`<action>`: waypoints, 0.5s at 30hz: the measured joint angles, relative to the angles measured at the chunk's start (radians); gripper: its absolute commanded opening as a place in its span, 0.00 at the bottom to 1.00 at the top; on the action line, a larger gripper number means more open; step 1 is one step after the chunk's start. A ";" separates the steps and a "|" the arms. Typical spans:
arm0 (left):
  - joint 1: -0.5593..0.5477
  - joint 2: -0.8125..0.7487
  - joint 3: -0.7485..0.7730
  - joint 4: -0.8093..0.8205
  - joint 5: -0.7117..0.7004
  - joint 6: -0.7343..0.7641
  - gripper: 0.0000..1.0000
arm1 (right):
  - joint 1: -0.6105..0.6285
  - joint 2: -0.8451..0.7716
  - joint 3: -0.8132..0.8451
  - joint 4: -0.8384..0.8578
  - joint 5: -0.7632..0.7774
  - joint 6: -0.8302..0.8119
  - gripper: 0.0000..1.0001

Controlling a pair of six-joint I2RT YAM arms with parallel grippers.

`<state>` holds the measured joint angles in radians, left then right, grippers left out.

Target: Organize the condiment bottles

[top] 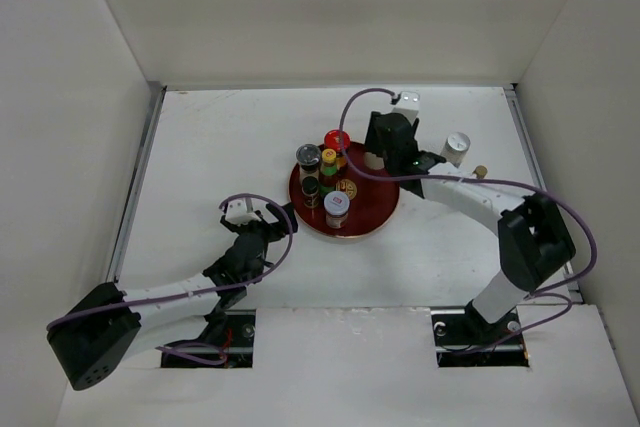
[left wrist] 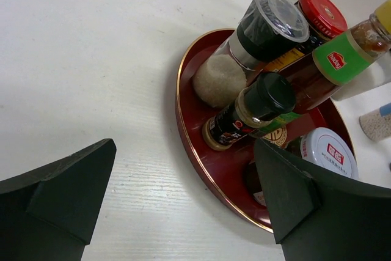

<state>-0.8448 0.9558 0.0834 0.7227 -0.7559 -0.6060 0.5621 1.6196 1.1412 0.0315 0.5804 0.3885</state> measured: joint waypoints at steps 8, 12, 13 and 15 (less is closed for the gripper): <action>0.000 0.000 0.000 0.000 0.000 -0.003 1.00 | 0.070 0.138 0.014 0.018 -0.060 0.036 0.74; 0.000 -0.001 0.000 0.000 0.000 -0.004 1.00 | 0.071 0.132 0.019 0.034 -0.060 0.048 0.85; 0.000 -0.001 0.000 0.000 0.000 -0.004 1.00 | 0.071 0.122 0.018 0.033 -0.060 0.050 0.87; 0.000 -0.001 0.000 0.000 0.000 -0.004 1.00 | 0.069 0.073 -0.010 0.037 -0.058 0.050 0.89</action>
<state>-0.8444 0.9550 0.0834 0.7231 -0.7555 -0.6098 0.6312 1.6928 1.1316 0.0685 0.5228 0.4385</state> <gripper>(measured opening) 0.997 0.872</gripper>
